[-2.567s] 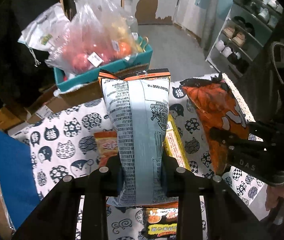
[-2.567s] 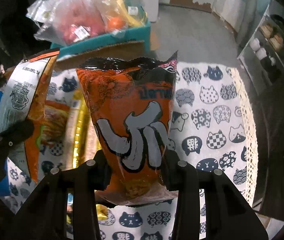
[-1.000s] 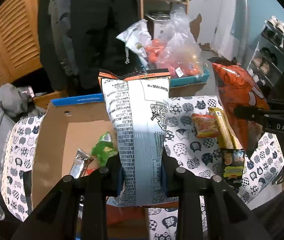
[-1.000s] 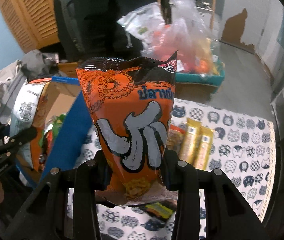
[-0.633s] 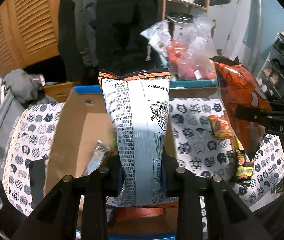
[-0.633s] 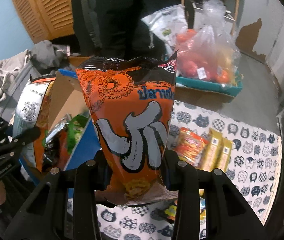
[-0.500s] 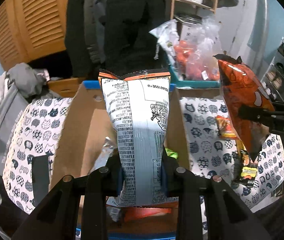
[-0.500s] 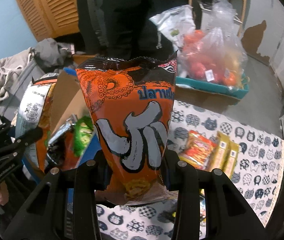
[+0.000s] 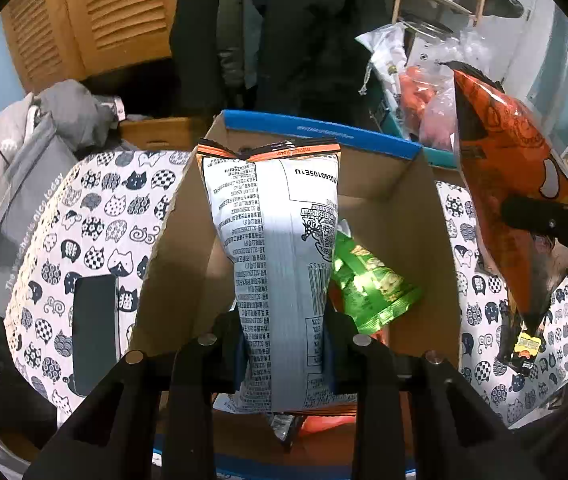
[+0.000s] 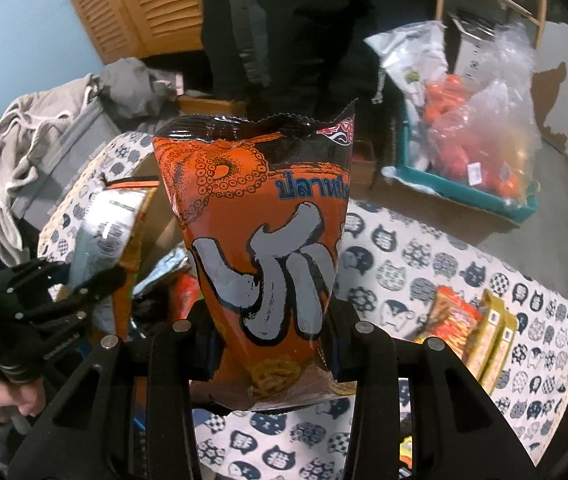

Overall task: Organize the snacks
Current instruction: 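Lift and carry white bag in left tool while right carries orange bag to box, then release white bag into box with left tool while right drops orange bag in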

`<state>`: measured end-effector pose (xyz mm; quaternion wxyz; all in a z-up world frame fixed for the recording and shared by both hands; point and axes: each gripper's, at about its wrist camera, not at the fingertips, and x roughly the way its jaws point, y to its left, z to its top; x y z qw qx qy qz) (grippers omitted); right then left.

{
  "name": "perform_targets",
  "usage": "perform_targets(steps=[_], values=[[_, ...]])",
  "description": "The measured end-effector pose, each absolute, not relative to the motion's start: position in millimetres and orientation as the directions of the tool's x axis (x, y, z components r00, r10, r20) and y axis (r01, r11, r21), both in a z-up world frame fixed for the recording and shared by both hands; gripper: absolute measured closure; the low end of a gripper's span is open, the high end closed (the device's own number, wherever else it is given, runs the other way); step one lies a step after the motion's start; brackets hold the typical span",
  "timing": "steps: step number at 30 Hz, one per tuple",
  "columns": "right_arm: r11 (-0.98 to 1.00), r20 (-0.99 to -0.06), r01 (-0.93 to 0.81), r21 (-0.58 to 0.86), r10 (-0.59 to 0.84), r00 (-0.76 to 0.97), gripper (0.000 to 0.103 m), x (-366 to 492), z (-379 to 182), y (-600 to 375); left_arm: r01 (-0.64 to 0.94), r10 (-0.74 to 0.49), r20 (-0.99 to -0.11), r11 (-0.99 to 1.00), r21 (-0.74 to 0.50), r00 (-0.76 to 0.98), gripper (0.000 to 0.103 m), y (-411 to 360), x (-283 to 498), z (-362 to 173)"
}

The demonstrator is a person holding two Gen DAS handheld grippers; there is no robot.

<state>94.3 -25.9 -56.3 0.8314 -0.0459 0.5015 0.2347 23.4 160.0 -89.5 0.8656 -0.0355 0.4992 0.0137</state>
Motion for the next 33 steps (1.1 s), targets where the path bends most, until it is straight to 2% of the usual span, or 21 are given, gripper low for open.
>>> perform_targets(steps=[5, 7, 16, 19, 26, 32, 33], values=[[0.874, -0.859, -0.454, 0.171, 0.358, 0.366, 0.065, 95, -60, -5, -0.085, -0.017, -0.873, 0.994, -0.067, 0.488, 0.072, 169, 24, -92], [0.867, -0.860, -0.465, 0.179, 0.368, 0.353, 0.065, 96, -61, 3, -0.094, -0.012, -0.880, 0.994, -0.064, 0.475, 0.061, 171, 24, -94], [0.846, -0.861, -0.482, 0.229, 0.407, 0.305, 0.065, 100, -70, 30, -0.112, 0.025, -0.854, 0.993, -0.039, 0.520, 0.026, 182, 10, -71], [0.840, -0.864, -0.488, 0.237, 0.412, 0.288, 0.065, 102, -75, 39, -0.128, 0.059, -0.841, 0.992, -0.013, 0.538, 0.026, 187, 5, -63], [0.829, -0.870, -0.493, 0.263, 0.424, 0.250, 0.063, 104, -87, 50, -0.150, 0.052, -0.841, 0.988, -0.035, 0.539, 0.026, 198, 2, -61], [0.820, -0.853, -0.472, 0.324, 0.469, 0.231, 0.053, 109, -87, 46, -0.145, 0.037, -0.840, 0.988, -0.050, 0.541, 0.026, 195, 2, -60], [0.823, -0.851, -0.470, 0.318, 0.466, 0.240, 0.047, 108, -85, 44, -0.142, 0.034, -0.839, 0.989, -0.051, 0.542, 0.026, 194, 2, -60]])
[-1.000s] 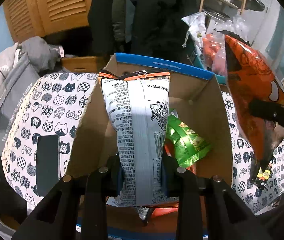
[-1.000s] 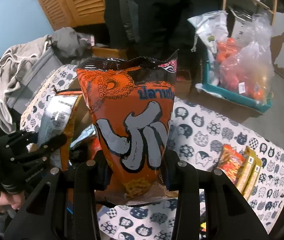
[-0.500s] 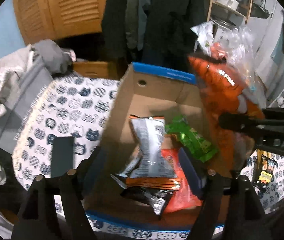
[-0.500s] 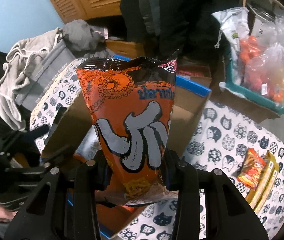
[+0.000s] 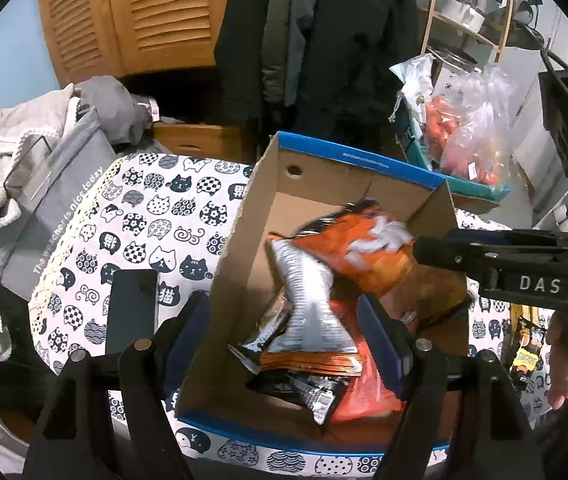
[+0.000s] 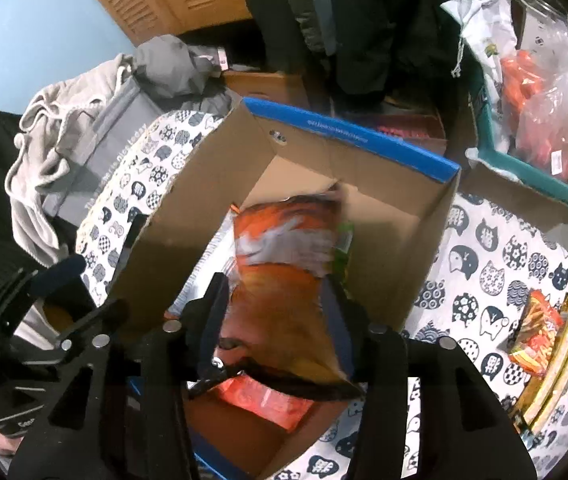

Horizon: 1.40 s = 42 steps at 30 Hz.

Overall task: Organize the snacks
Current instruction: 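Release white bag into box with left tool while right drops orange bag in, then move both tools back over the remaining snacks on the tablecloth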

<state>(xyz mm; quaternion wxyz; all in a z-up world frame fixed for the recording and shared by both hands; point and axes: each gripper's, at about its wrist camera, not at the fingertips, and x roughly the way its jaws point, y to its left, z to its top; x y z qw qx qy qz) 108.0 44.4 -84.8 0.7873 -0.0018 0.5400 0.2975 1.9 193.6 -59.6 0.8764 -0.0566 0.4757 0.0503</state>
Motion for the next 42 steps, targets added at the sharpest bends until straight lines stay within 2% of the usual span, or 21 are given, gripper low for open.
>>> perform_targets(steps=[4, 9, 16, 42], values=[[0.837, -0.847, -0.462, 0.294, 0.452, 0.280, 0.034, 106, -76, 36, -0.128, 0.025, -0.837, 0.990, -0.054, 0.546, 0.026, 187, 3, -58], [0.860, -0.847, -0.435, 0.265, 0.424, 0.322, 0.028, 104, -68, 16, -0.107, 0.004, -0.837, 0.992, -0.065, 0.547, 0.026, 177, 6, -57], [0.894, -0.856, -0.395, 0.212, 0.365, 0.366, 0.027, 99, -66, -19, -0.068, -0.023, -0.836, 0.995, -0.073, 0.549, 0.026, 155, 9, -55], [0.965, -0.881, -0.204, 0.166, 0.238, 0.409, 0.027, 79, -87, -167, 0.159, -0.078, -0.844, 0.987, 0.009, 0.530, 0.026, 27, 27, -55]])
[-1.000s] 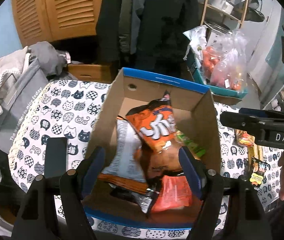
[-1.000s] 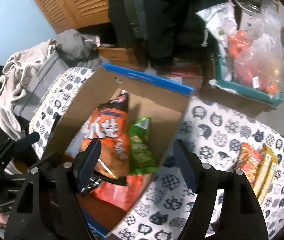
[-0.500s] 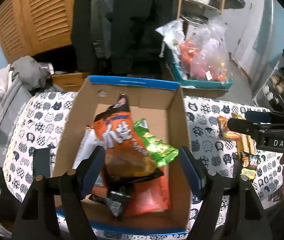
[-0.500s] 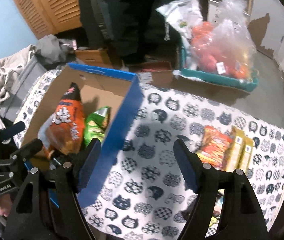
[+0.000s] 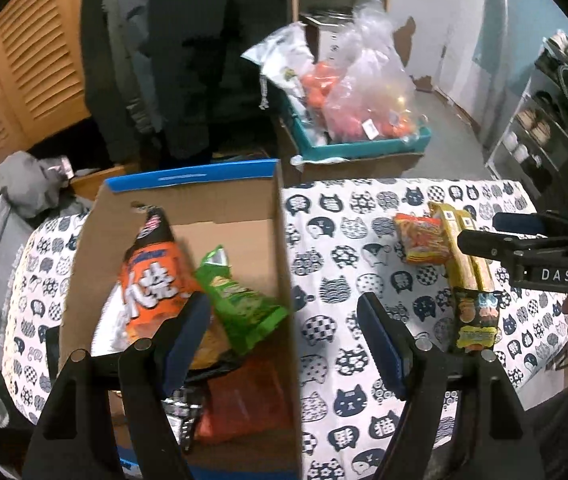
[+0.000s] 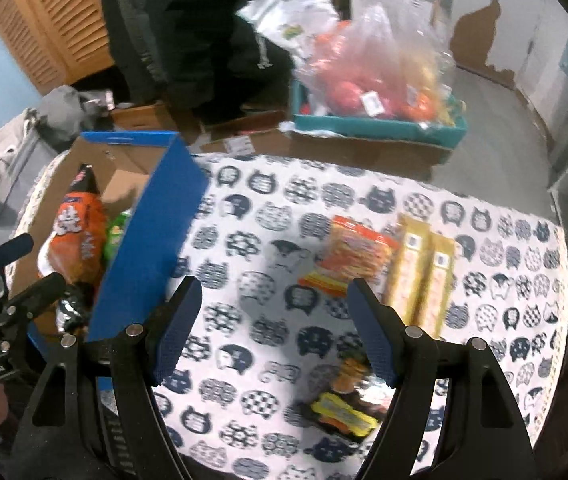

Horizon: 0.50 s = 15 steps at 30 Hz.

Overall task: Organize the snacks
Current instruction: 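Move both tools back over the remaining snacks on the tablecloth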

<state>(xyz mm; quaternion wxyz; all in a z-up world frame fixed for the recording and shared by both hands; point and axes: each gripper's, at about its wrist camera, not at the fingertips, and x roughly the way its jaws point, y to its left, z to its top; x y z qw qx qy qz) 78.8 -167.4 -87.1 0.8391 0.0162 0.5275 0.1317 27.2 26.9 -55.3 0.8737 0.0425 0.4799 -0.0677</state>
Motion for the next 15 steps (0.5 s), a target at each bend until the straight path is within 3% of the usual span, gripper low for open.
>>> perform_targets(steps=[15], values=[[0.988, -0.903, -0.087, 0.126, 0.150, 0.402, 0.027, 77, -115, -247, 0.273, -0.138, -0.879, 0.962, -0.009, 0.457, 0.026, -38, 43, -79]])
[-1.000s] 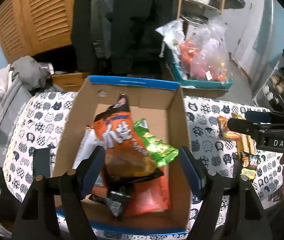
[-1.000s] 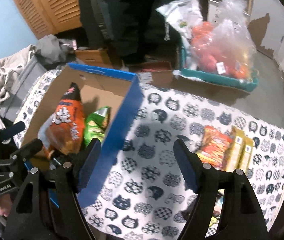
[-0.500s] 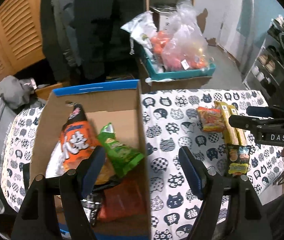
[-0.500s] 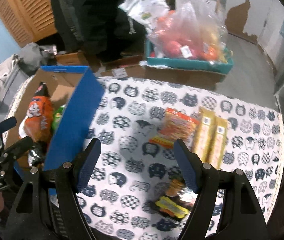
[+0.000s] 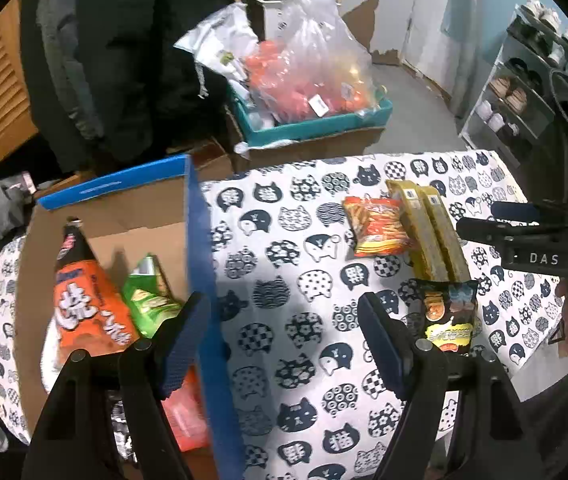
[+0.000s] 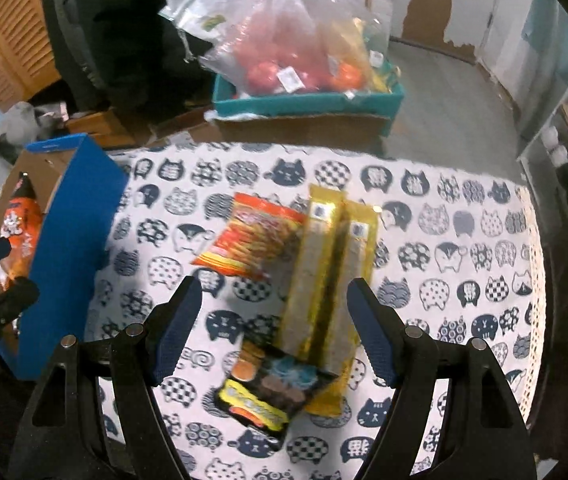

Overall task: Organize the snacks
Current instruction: 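Move both tools back over the remaining snacks on the tablecloth, then grasp red-orange stick snack bag with left tool while right grasps yellow stick pack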

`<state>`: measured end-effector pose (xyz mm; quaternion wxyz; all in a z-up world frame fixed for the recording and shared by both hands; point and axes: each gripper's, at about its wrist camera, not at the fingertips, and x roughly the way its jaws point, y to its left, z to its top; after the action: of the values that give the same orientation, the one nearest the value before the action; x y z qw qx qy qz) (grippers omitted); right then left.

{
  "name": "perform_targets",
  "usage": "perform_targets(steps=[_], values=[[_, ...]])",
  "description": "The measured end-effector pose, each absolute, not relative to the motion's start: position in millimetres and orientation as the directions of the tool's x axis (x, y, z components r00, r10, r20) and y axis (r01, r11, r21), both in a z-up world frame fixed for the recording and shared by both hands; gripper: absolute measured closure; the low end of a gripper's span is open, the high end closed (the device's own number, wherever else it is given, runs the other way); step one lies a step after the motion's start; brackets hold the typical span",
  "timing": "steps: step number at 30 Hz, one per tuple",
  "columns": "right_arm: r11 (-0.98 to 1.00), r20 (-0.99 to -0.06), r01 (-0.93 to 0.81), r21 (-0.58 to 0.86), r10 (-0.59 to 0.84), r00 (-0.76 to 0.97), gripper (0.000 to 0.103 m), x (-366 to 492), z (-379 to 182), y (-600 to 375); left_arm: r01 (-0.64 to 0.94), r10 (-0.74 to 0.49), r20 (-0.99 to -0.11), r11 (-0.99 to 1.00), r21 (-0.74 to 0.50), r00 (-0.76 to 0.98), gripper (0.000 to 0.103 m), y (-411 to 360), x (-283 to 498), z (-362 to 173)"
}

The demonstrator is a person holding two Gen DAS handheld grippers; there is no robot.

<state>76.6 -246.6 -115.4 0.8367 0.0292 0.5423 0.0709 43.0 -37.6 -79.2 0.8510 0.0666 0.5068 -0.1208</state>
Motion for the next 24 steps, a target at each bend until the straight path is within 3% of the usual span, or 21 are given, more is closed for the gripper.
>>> perform_targets(steps=[24], values=[[0.995, -0.963, 0.009, 0.101, 0.096, 0.251, 0.027, 83, -204, -307, 0.363, -0.103, -0.923, 0.931, 0.042, 0.371, 0.026, -101, 67, -140]])
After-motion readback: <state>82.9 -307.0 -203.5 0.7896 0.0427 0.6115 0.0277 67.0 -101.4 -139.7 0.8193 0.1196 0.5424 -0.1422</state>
